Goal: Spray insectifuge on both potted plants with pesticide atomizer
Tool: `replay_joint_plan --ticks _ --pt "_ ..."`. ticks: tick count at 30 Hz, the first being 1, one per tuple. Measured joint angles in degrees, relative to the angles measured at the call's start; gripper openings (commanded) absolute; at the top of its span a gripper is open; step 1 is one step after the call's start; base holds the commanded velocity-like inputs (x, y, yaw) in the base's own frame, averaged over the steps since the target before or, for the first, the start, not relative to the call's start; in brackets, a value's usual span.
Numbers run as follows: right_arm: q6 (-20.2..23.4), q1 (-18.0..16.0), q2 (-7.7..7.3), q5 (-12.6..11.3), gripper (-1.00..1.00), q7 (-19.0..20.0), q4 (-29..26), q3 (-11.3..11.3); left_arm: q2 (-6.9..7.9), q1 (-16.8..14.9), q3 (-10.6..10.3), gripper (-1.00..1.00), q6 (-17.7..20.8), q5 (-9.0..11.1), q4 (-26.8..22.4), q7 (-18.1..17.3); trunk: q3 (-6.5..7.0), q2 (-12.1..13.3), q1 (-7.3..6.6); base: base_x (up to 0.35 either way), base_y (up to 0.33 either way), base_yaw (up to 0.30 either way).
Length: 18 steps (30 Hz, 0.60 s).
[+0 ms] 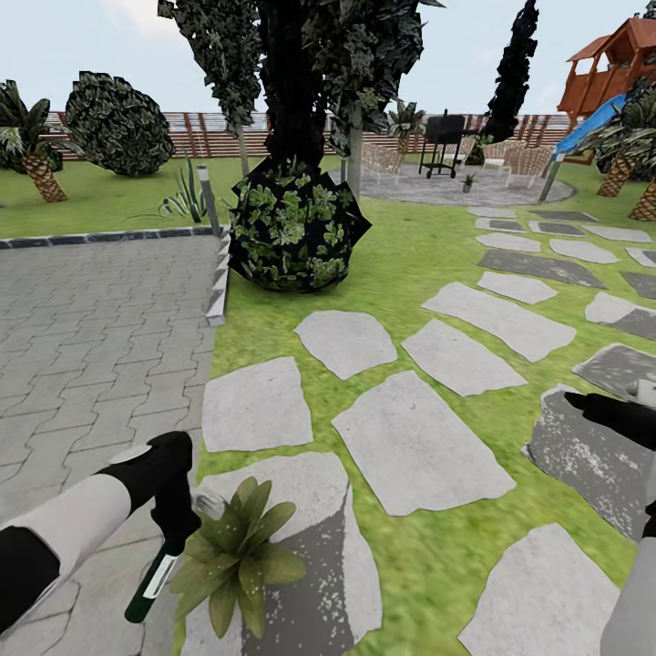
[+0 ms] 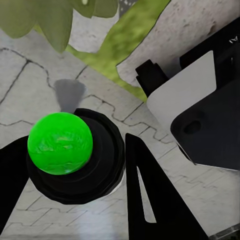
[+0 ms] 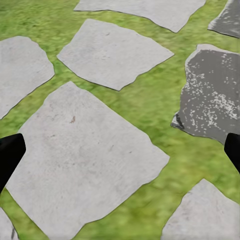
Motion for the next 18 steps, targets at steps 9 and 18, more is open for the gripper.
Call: replay_joint_plan --ticks 9,18 --pt "0.0 0.0 -0.01 0.0 1.0 0.0 0.0 0.0 -0.08 -2.6 0.3 -1.0 0.0 0.0 0.0 -0.3 0.0 0.0 0.0 0.0 0.0 0.0" --pt "0.0 0.0 -0.03 -0.1 1.0 0.0 0.0 0.0 -0.09 -5.9 0.3 -1.0 0.1 0.1 0.0 -0.3 0.0 0.0 0.0 0.0 0.0 0.0"
